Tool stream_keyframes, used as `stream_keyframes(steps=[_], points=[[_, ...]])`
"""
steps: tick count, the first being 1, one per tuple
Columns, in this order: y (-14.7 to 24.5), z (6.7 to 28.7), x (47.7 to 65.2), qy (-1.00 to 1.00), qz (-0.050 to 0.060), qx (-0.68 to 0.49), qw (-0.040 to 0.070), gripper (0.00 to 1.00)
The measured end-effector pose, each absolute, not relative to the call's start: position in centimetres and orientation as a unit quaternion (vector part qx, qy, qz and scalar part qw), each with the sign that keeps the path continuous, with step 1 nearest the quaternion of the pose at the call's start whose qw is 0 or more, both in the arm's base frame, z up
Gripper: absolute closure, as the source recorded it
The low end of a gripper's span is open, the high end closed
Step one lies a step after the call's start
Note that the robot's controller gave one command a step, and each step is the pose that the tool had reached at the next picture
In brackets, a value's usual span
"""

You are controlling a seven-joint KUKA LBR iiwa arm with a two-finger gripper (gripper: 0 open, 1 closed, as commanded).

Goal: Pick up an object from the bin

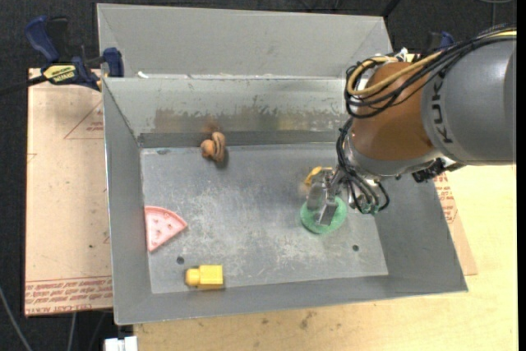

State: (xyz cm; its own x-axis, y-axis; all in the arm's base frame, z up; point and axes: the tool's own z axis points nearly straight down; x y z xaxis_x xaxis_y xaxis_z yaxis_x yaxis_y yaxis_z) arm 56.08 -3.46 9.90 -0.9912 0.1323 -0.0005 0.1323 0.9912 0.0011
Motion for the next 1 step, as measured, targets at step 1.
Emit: stream_keyframes(steps=[1], points=[[-3.46,9.9,56.08,0.998,0.001,0.066,0.0,1.0]])
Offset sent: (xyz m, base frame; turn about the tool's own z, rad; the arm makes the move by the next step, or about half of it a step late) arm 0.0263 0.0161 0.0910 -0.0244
